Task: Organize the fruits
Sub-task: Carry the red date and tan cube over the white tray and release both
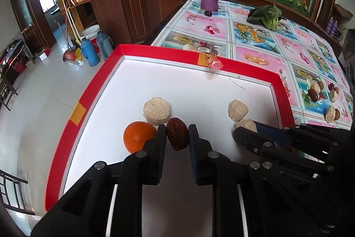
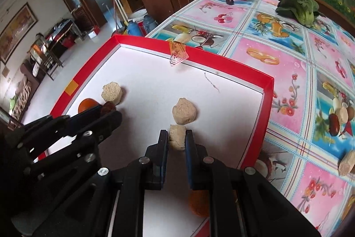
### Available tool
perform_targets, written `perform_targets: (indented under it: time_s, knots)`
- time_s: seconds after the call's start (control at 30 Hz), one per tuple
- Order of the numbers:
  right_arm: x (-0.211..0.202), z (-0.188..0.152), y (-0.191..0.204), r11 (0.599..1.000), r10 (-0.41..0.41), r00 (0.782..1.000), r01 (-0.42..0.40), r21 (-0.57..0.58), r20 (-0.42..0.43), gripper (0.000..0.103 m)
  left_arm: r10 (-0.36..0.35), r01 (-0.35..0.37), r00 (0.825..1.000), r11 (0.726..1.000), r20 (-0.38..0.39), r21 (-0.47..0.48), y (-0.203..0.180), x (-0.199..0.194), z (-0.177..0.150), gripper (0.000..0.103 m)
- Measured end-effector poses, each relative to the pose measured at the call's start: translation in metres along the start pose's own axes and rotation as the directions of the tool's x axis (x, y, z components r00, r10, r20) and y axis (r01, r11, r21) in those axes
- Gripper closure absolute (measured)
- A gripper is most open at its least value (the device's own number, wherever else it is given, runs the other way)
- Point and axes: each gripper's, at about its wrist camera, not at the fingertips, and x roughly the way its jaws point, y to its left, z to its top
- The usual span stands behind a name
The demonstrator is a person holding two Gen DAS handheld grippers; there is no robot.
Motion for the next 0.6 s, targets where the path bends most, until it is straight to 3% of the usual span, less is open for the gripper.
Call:
perform_targets:
  time_s: [0.13,0.27,0.3,0.37,0.43,0.6]
  knots:
    - [-0.003,-0.001,0.0,1.0,0.016,1.0,-0.016,-0.018,-0.017,0.089,-0.006,0.007,1.0,1.0,-0.016,0.03,-0.004,0.002,0.003,0.081]
    - [-0.017,-0.001,-0.001,0.999,0.012,1.0,-0.011,-0.049,0.018,0.086,-0.028,0.029,0.998,0.999,-0.049,0.022,-0.004,0.004,0.006,0.078]
    - [-0.026,-0.001,-0.003,0.998,0.016,0.999,-0.014,-0.055,0.04,0.085,-0.035,0.035,0.998,0.999,-0.05,0.011,-0.004,0.003,0.006,0.071]
    - [-0.041,-0.001,-0.009,0.998,0.032,0.996,-0.027,-0.061,0.081,0.07,-0.043,0.043,0.998,0.999,-0.044,-0.012,-0.002,-0.002,0.007,0.057]
    - [-0.062,-0.004,-0.02,0.998,0.038,0.988,-0.029,-0.063,0.149,0.059,-0.023,0.022,1.0,1.0,-0.015,-0.021,-0.002,-0.011,0.008,0.054]
    - [-0.12,-0.026,-0.077,1.0,-0.024,0.957,0.025,-0.001,0.291,0.058,-0.034,0.035,0.998,0.999,0.056,-0.011,-0.008,-0.037,0.01,0.052]
